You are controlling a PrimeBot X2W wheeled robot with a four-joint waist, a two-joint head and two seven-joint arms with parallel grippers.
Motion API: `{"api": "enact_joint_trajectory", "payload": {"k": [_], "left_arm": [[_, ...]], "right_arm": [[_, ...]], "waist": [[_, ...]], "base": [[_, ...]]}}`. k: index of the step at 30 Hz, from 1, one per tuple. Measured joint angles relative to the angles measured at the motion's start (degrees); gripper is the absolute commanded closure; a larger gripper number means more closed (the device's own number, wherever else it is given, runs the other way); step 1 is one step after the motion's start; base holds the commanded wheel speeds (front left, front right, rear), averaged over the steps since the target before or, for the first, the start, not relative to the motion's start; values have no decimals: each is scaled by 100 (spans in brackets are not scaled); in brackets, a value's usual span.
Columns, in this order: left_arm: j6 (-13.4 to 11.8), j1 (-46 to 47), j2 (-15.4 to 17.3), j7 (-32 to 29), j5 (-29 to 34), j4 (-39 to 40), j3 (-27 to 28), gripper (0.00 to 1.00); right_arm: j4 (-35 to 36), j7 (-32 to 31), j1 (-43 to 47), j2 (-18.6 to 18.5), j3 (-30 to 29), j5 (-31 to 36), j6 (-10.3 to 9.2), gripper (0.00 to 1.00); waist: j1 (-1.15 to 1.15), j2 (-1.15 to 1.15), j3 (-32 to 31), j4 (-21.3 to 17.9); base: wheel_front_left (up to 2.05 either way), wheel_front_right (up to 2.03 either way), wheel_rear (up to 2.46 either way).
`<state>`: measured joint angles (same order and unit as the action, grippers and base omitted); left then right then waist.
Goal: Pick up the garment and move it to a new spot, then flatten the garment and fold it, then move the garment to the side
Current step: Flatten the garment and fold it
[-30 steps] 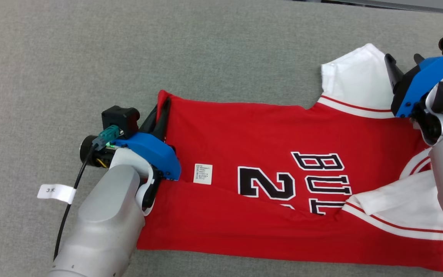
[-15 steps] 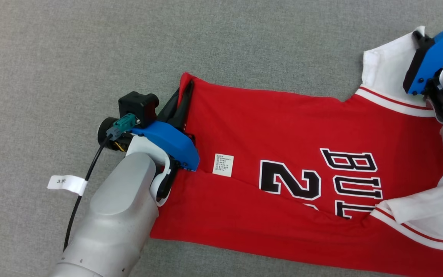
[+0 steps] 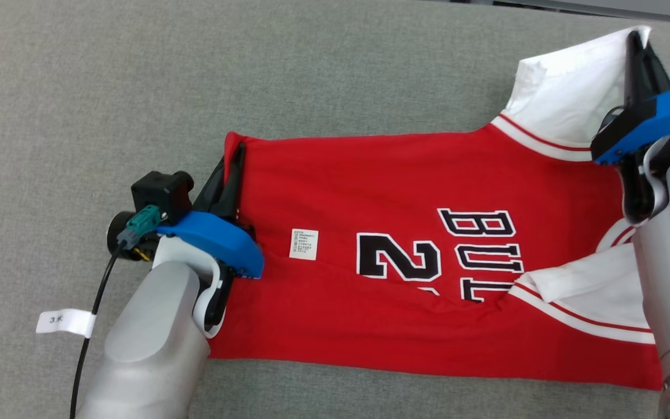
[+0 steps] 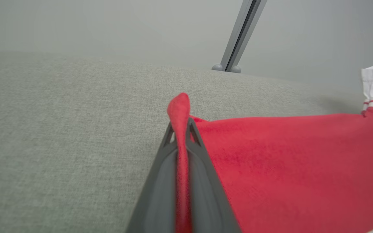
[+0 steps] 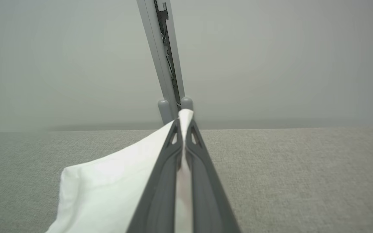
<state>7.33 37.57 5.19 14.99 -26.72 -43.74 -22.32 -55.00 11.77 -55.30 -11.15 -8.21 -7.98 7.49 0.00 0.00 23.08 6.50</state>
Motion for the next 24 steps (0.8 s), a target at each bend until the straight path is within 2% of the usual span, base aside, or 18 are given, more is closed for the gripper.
{"api": "enact_joint_trajectory", "payload": {"k": [7, 13, 18, 23, 24], "left_arm": [[-14, -611, 159, 1, 367, 137, 376, 100], [-27, -1246, 238, 1, 646, 209, 676, 100], [-42, -1725, 244, 1, 831, 287, 856, 100], [-74, -2248, 145, 0, 933, 307, 1018, 100], [-73, -2339, 124, 1, 970, 301, 1017, 97]], "right_arm": [[1128, 244, 1584, 21, 558, -1118, 0, 100], [2235, 200, 3126, 67, 575, -1912, 0, 100], [2785, -66, 4044, 276, 587, -2148, 0, 100], [2848, -208, 4615, 341, 491, -2090, 0, 100], [2835, -214, 4699, 359, 448, -2078, 0, 100]], "waist": [[0, 0, -454, -359], [-1, 0, -883, -639], [-1, 0, -1234, -798], [-1, 0, -1554, -845], [-1, 0, -1606, -843]], "base": [[0, 0, 0], [0, 0, 0], [0, 0, 0], [0, 0, 0], [0, 0, 0]]}}
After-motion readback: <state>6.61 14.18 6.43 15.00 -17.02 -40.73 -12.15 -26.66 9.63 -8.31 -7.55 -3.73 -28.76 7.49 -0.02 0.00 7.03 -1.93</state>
